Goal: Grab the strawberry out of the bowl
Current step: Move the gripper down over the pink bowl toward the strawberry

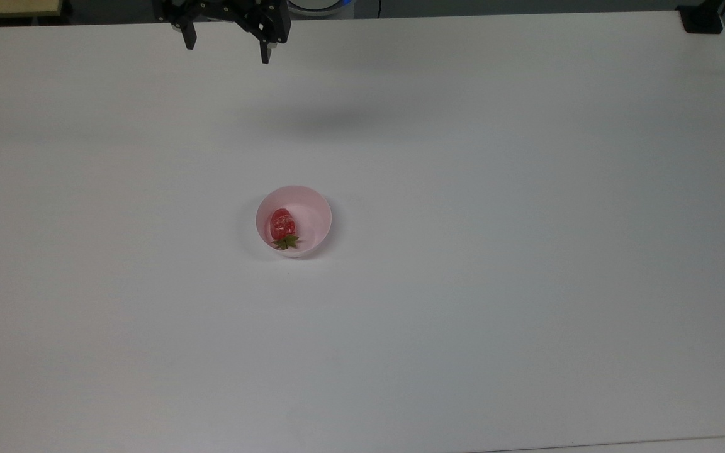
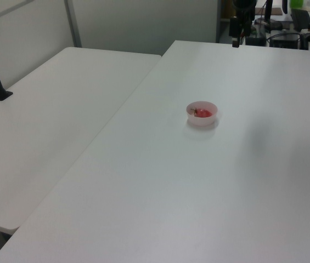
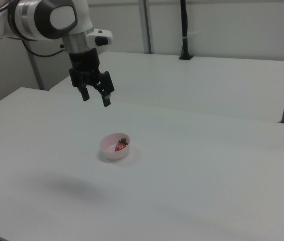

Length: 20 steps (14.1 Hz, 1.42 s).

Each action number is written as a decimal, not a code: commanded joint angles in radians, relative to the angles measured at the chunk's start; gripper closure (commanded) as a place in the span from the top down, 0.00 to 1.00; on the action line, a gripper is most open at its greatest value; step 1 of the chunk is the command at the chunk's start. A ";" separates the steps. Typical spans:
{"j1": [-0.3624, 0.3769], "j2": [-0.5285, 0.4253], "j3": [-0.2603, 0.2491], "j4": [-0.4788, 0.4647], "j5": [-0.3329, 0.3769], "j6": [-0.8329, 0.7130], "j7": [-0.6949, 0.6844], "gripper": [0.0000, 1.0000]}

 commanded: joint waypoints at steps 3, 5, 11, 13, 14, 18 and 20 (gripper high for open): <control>0.004 0.017 -0.014 -0.019 0.025 0.070 -0.048 1.00; 0.006 0.017 -0.019 -0.019 0.025 0.082 -0.048 1.00; 0.019 0.077 -0.019 -0.017 0.045 0.203 -0.036 1.00; 0.029 0.129 -0.020 -0.016 0.055 0.274 -0.033 1.00; 0.041 0.185 -0.020 -0.012 0.077 0.330 -0.032 1.00; 0.124 0.373 -0.035 0.052 0.082 0.467 -0.004 0.93; 0.148 0.424 -0.040 0.050 0.072 0.492 -0.005 0.91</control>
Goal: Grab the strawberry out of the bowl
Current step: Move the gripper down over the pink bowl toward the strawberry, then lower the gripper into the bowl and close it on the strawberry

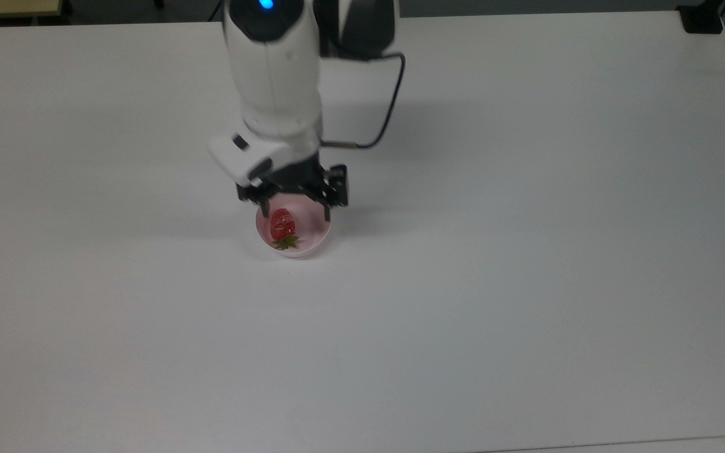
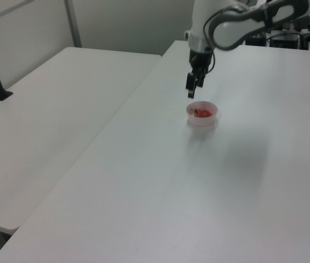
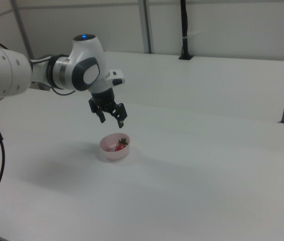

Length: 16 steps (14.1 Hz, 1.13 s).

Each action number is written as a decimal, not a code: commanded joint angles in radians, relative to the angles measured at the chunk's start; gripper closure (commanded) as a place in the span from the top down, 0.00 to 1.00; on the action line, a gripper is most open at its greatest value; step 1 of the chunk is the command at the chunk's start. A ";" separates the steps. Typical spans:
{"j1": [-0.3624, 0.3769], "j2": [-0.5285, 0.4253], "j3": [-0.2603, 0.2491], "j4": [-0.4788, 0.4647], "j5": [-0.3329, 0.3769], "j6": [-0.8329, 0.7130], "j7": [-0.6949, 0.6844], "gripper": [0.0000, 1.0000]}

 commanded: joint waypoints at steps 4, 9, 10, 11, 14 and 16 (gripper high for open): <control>0.044 0.083 -0.061 0.029 0.001 0.012 -0.064 0.85; 0.046 0.085 -0.079 0.009 0.003 0.012 -0.082 0.81; 0.047 0.089 -0.079 0.006 -0.002 0.012 -0.086 0.78; 0.052 0.092 -0.079 0.006 -0.007 0.012 -0.086 0.75; 0.063 0.120 -0.079 0.006 -0.013 0.013 -0.086 0.74; 0.063 0.126 -0.079 0.006 -0.022 0.015 -0.093 0.74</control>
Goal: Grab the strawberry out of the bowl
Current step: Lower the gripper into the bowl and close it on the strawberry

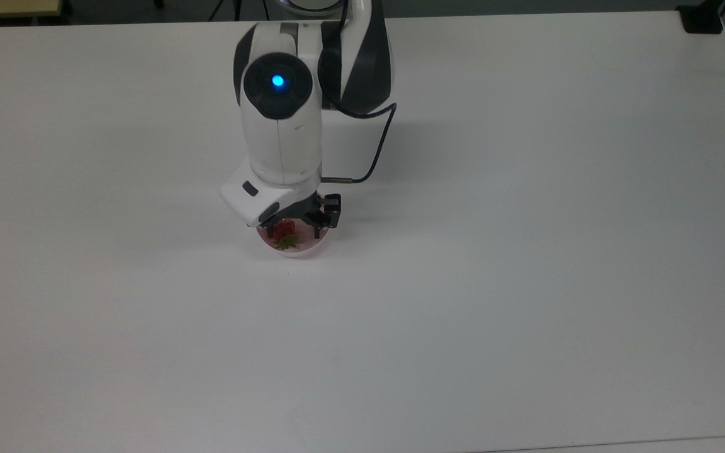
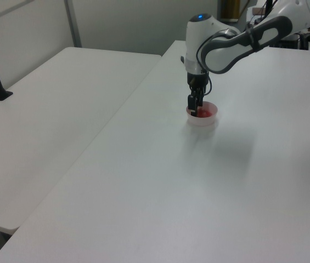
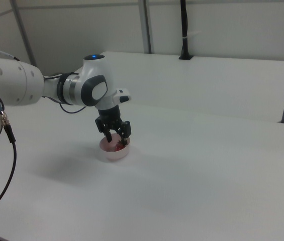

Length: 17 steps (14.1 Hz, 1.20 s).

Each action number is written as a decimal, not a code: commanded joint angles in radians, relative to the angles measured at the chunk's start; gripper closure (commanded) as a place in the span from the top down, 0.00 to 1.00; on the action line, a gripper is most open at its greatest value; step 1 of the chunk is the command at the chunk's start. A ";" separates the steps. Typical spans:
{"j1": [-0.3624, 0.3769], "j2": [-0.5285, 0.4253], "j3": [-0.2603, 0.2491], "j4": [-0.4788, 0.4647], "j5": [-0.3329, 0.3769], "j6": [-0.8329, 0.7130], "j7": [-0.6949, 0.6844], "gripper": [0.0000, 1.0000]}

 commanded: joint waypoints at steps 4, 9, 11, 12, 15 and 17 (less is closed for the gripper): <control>0.033 0.019 -0.018 -0.022 -0.057 0.007 -0.054 0.34; 0.028 0.003 -0.018 -0.020 -0.039 -0.003 -0.090 0.06; 0.023 -0.011 -0.019 -0.014 -0.024 -0.004 -0.088 0.05; 0.022 -0.017 -0.022 -0.012 -0.004 -0.004 -0.088 0.05; 0.023 -0.037 -0.050 -0.009 0.036 -0.007 -0.102 0.00; 0.022 -0.045 -0.052 -0.009 0.050 -0.010 -0.119 0.00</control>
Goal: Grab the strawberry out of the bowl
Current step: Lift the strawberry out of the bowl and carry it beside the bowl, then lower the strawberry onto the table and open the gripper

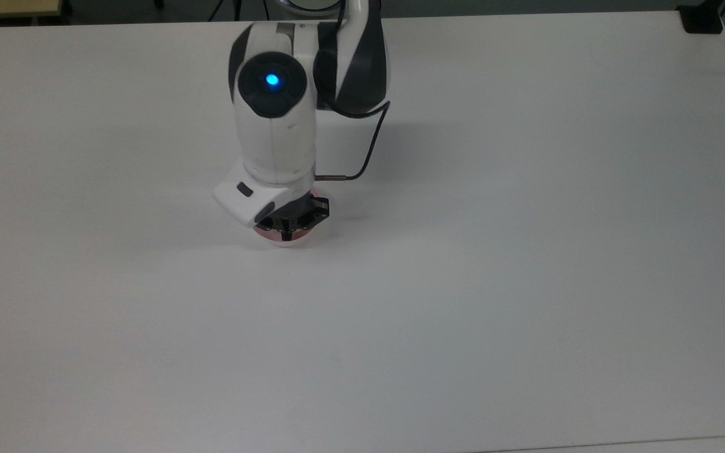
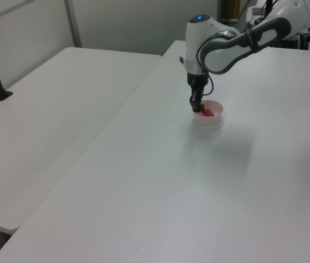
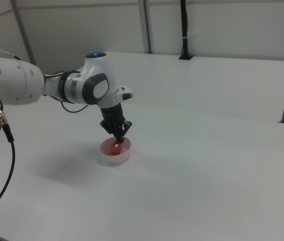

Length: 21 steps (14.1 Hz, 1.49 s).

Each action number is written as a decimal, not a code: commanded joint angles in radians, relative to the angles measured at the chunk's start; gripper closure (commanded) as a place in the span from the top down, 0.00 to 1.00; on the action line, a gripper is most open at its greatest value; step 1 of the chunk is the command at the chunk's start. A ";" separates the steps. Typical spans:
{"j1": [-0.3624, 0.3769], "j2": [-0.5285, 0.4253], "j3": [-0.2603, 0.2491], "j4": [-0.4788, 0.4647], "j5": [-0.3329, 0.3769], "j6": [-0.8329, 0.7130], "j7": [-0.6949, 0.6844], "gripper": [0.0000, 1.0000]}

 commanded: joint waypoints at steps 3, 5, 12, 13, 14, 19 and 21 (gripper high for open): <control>0.010 -0.050 -0.032 -0.017 0.050 -0.024 -0.066 0.00; 0.008 -0.068 -0.057 0.002 0.062 -0.056 -0.073 0.00; -0.031 -0.059 -0.227 0.088 0.205 -0.139 -0.216 0.00; -0.060 -0.039 -0.227 0.090 0.205 -0.127 -0.230 0.00; -0.082 -0.016 -0.229 0.091 0.205 -0.099 -0.234 0.00; -0.170 0.074 -0.227 0.125 0.271 0.098 -0.227 0.00; -0.187 0.137 -0.227 0.173 0.279 0.141 -0.213 0.00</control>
